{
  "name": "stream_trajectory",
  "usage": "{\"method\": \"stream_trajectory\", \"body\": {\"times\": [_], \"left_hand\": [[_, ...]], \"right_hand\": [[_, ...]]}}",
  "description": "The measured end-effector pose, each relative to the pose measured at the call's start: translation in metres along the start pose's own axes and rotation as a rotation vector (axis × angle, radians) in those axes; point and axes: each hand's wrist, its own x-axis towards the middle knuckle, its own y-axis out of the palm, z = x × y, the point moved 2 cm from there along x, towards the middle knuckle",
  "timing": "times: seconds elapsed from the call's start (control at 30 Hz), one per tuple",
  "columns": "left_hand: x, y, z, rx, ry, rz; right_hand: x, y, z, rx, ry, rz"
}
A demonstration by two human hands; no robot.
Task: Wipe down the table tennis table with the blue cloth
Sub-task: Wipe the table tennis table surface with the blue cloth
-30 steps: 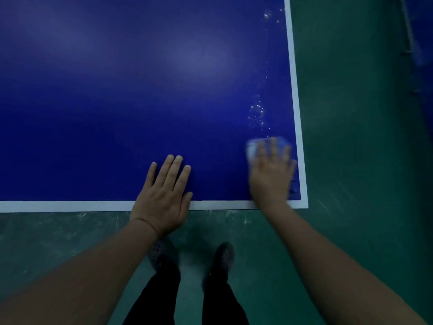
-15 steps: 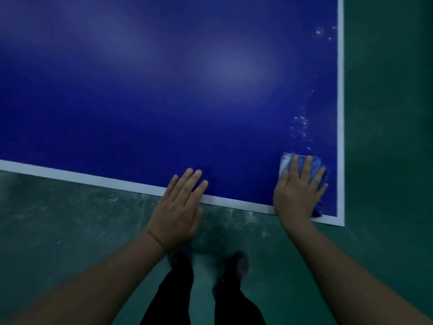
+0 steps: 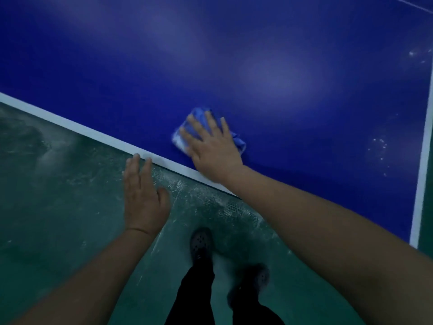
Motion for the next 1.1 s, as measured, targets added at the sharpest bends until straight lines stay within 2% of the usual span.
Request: {"method": "stream_trajectory", "body": {"times": [0.07,0.1,0.13,0.2,0.27,0.37,0.43,0.47,0.5,0.53,0.63,0.67,0.7,0.8,0.87,0.93,1.03,1.1], "left_hand": [[-0.001,-0.004,0.009,-0.004,-0.01,0.008],[-0.003,-0.006,0.013,-0.005,-0.015,0.014],[-0.005,-0.006,0.016,-0.005,-0.017,0.02],[-0.011,-0.005,0.017,-0.001,-0.005,0.042],[-0.016,-0.003,0.009,-0.02,0.041,0.067],[-0.02,0.006,-0.018,-0.058,0.168,0.117],[-0.022,0.019,-0.045,-0.077,0.265,0.167],[-0.022,0.027,-0.061,-0.092,0.314,0.196],[-0.023,0.037,-0.079,-0.112,0.364,0.223],[-0.024,0.047,-0.099,-0.135,0.408,0.244],[-0.027,0.078,-0.161,-0.162,0.534,0.292],[-0.029,0.088,-0.181,-0.155,0.563,0.301],[-0.03,0.098,-0.199,-0.14,0.575,0.305],[-0.034,0.125,-0.231,-0.004,0.525,0.315],[-0.035,0.136,-0.234,0.097,0.458,0.304],[-0.035,0.14,-0.234,0.153,0.433,0.283],[-0.037,0.141,-0.236,0.208,0.442,0.254],[-0.038,0.142,-0.238,0.242,0.452,0.245]], "right_hand": [[-0.02,0.007,0.005,-0.046,-0.249,0.033],[-0.033,0.011,-0.002,-0.056,-0.311,0.038],[-0.047,0.014,-0.014,-0.062,-0.329,0.032],[-0.076,0.016,-0.047,-0.043,-0.228,0.012],[-0.107,0.017,-0.086,-0.023,0.034,-0.022],[-0.16,0.015,-0.141,0.069,0.65,-0.095],[-0.184,0.013,-0.151,0.165,1.024,-0.156],[-0.188,0.013,-0.146,0.193,1.146,-0.174],[-0.19,0.014,-0.136,0.199,1.187,-0.18],[-0.19,0.016,-0.126,0.185,1.127,-0.173],[-0.207,0.025,-0.115,0.112,0.664,-0.046],[-0.222,0.025,-0.127,0.096,0.601,-0.021],[-0.239,0.026,-0.146,0.087,0.618,-0.02],[-0.286,0.024,-0.209,0.08,0.855,-0.061],[-0.29,0.021,-0.221,0.087,0.886,-0.054],[-0.271,0.02,-0.209,0.073,0.748,-0.017],[-0.233,0.017,-0.185,0.064,0.375,-0.027],[-0.215,0.012,-0.215,0.038,0.251,-0.058]]}}
